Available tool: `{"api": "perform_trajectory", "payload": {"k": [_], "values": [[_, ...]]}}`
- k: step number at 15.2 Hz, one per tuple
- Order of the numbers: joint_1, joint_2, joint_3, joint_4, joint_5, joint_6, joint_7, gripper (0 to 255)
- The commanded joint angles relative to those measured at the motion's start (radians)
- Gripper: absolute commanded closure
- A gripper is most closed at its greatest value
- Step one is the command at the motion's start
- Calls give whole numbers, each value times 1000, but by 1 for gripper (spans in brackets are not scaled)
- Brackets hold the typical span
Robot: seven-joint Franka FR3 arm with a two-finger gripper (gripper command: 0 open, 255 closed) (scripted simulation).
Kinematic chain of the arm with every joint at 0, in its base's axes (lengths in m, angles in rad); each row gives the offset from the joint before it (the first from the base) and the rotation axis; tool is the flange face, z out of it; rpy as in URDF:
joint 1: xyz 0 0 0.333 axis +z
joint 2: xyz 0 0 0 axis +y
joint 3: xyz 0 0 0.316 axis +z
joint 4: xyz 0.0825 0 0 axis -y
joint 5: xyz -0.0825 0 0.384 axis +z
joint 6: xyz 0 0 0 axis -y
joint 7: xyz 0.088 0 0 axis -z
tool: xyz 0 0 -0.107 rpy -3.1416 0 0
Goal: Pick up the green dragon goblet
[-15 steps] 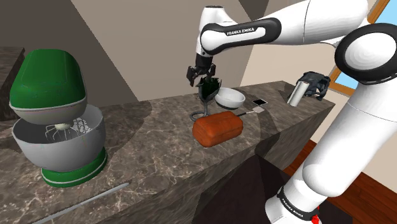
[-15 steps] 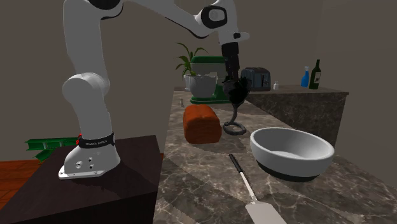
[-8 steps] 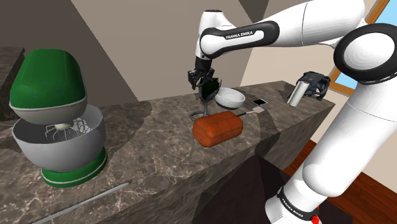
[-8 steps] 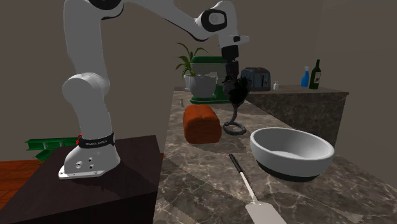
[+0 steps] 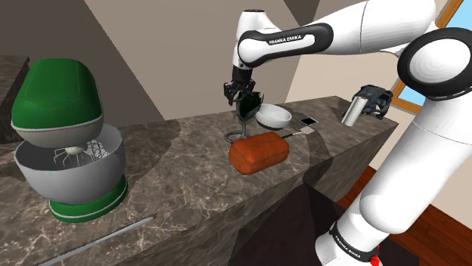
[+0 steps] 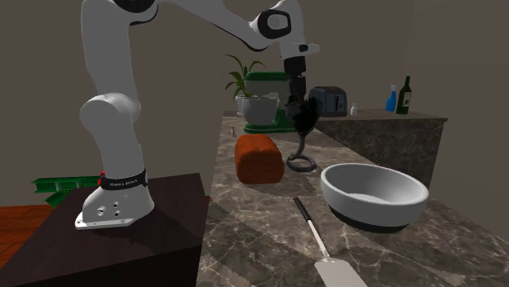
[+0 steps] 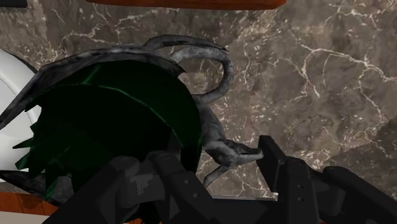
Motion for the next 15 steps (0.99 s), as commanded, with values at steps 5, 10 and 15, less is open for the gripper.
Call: {"api": "perform_trajectory", "payload": {"k": [5,10,15], "values": [[0,-9,1,66,6,-74,-12,255],[1,-11,1,130,10,-140,-21,255],[2,-10,2,174,11,-182,-26,255]]}}
